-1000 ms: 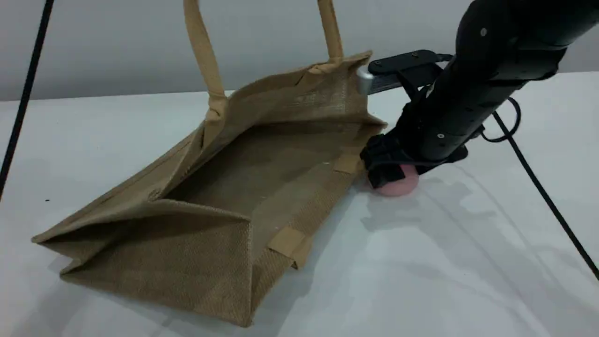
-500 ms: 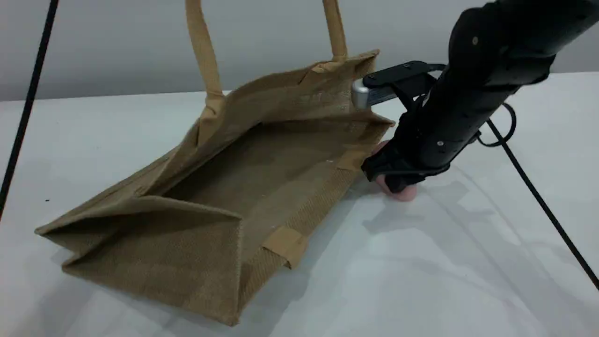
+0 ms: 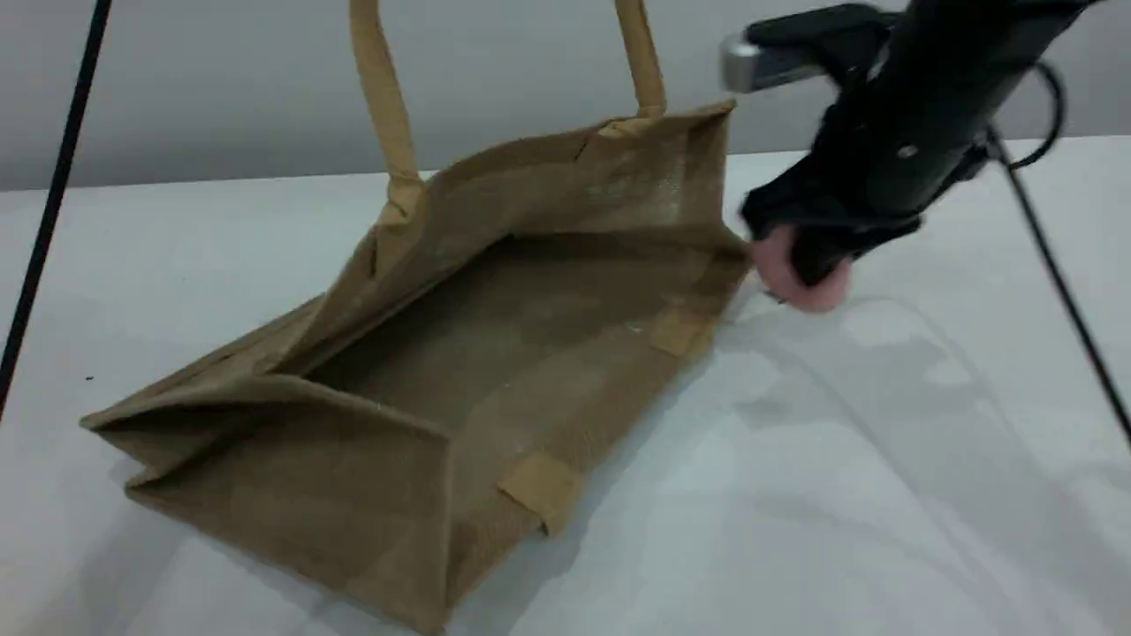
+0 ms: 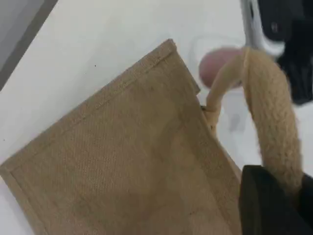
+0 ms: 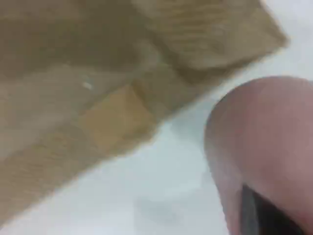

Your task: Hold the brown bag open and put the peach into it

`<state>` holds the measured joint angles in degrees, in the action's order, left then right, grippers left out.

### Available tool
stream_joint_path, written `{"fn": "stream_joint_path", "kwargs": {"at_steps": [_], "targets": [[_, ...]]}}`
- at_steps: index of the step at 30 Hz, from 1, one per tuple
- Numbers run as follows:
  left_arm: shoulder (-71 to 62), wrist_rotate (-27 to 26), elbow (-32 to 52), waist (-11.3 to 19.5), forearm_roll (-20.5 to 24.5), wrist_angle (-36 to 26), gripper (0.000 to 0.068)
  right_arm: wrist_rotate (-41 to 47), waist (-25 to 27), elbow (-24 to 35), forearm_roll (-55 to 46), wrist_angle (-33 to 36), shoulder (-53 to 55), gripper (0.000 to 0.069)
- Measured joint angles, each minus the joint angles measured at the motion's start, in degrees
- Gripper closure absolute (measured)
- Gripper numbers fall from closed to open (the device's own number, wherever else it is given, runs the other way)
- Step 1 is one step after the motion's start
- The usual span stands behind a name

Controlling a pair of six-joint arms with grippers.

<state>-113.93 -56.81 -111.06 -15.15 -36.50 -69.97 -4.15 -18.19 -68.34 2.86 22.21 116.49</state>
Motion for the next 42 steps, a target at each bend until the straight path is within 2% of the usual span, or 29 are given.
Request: {"fn": "stream_joint_path", "kwargs": {"at_steps": [4,7,14,16,23,30,42], "targets": [[0.0,-1.9,0.0,0.0,-0.1,0.0,0.0598,7.4,-0.2,1.8,-8.0,4.1,-2.1,0.0664],[0.0,-2.4,0.0,0.0,-1.6,0.0,0.0598,11.6,-1.3,4.4,-13.0,2.6,-4.7,0.0664],[0.0,-4.3,0.0,0.0,-1.9,0.0,0.0598,12.8,-5.1,12.9,-13.6,-7.3,-12.7,0.0666],[0.0,-4.7,0.0,0.0,-3.0,0.0,0.0598,13.1,-6.5,15.5,-13.3,-10.5,-14.9,0.0666],[0.0,-11.5,0.0,-0.2,-10.1,0.1,0.0598,13.2,-12.4,22.6,-13.1,-22.2,-15.8,0.0666],[0.0,-12.0,0.0,-1.2,-10.7,0.1,0.0598,13.1,-17.2,23.0,-13.4,-32.9,-15.7,0.0666],[0.0,-12.0,0.0,-2.2,-12.3,0.0,0.0598,13.0,-17.2,22.8,-12.5,-49.5,-4.9,0.0652]]}}
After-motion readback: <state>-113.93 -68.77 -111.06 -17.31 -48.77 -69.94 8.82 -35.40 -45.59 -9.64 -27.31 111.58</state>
